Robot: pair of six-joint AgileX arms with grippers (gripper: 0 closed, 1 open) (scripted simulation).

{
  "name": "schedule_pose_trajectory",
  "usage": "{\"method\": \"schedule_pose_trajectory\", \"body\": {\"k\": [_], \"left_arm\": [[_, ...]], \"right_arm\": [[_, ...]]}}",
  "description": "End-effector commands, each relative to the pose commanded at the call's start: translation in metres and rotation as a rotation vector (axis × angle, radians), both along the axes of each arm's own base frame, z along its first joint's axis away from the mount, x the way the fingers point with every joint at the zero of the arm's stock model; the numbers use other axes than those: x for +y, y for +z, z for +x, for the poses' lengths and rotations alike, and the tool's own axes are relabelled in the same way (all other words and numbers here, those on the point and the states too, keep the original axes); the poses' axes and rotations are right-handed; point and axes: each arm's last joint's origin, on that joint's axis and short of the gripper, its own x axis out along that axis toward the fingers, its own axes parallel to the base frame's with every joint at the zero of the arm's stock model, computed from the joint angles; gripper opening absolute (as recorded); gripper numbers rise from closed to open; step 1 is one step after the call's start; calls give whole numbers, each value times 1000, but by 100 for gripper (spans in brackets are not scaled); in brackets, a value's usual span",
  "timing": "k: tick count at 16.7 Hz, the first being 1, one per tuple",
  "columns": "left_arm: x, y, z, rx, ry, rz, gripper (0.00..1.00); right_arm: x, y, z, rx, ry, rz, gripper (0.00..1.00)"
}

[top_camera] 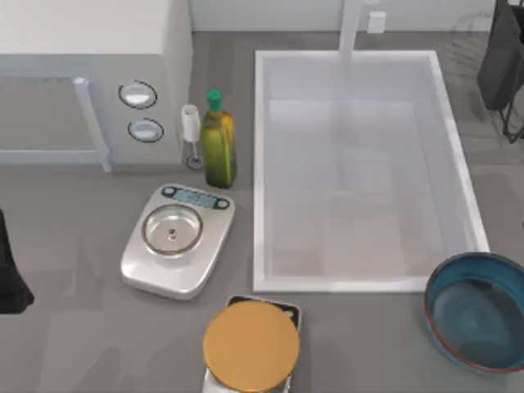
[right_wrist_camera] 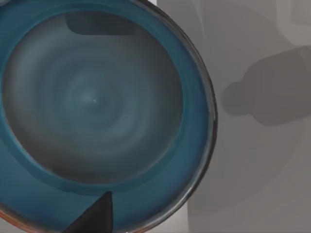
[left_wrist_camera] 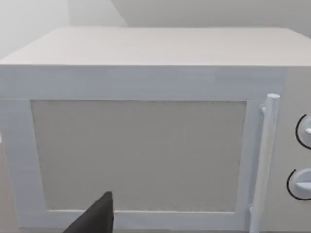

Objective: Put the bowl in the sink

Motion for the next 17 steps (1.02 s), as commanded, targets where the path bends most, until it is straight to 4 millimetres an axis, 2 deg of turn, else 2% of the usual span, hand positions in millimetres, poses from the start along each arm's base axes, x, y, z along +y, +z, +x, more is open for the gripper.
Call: {"method": "schedule_pose_trajectory", "body": {"k": [3,10,12,17], "left_arm": [[0,0,0,0,0,0,100],[0,0,0,0,0,0,100],[0,0,0,0,0,0,100],[0,0,0,0,0,0,100]], "right_arm": [[4,1,11,67,0,-8,100],[3,-3,11,70,-2,-9,100],[2,-18,12,76,0,-10,100],[2,-75,8,82,3,-8,100]]}}
